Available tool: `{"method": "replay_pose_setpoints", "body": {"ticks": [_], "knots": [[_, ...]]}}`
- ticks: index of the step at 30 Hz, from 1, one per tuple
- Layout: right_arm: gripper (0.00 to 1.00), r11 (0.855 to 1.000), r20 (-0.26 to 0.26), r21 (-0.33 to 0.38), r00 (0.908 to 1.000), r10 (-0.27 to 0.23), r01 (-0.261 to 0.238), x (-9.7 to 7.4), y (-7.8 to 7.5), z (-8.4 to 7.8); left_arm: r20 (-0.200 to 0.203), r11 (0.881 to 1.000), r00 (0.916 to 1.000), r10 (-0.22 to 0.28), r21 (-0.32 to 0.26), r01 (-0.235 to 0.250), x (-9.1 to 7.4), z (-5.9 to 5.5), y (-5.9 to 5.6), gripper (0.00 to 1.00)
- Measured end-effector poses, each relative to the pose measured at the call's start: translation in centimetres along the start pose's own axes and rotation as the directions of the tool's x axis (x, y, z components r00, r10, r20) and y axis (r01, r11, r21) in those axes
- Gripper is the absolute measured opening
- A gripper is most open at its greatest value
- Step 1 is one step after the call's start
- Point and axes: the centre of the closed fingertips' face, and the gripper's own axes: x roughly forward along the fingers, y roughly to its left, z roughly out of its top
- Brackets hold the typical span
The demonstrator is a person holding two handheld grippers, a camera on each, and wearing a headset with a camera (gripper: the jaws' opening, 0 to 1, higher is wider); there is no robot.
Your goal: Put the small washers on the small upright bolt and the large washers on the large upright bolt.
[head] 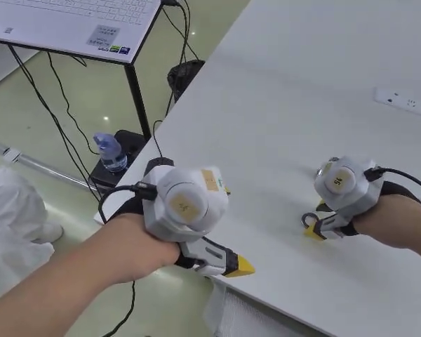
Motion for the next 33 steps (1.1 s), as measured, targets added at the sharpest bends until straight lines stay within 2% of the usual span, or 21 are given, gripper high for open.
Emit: {"method": "replay_pose_setpoints", "body": {"ticks": [7,10,18,29,33], "knots": [[0.33,1.000,-0.018,0.005,0.9998,0.000,0.000,0.06,-0.04,-0.05,-0.001,1.000,1.0000,0.004,0.003,-0.004,0.06,0.00,0.25,0.75],[0.27,1.000,-0.040,-0.009,0.9992,0.000,0.000,0.22,0.03,0.00,0.001,1.000,1.0000,0.005,0.000,-0.005,0.10,0.05,0.31,0.75],[0.24,1.000,-0.090,-0.006,0.9959,-0.008,0.008,0.41,-0.11,-0.07,0.001,1.000,1.0000,0.003,0.001,-0.003,0.20,0.01,0.19,0.75],[0.21,0.999,-0.068,0.036,0.9977,0.002,0.001,0.32,-0.39,-0.11,0.005,1.000,1.0000,0.006,0.005,-0.006,0.00,0.36,0.28,0.74],[0.21,0.999,-0.078,0.039,0.9969,0.002,0.001,0.12,-0.66,-0.67,0.002,1.000,1.0000,0.005,0.010,-0.005,-0.07,0.31,0.18,0.74]]}}
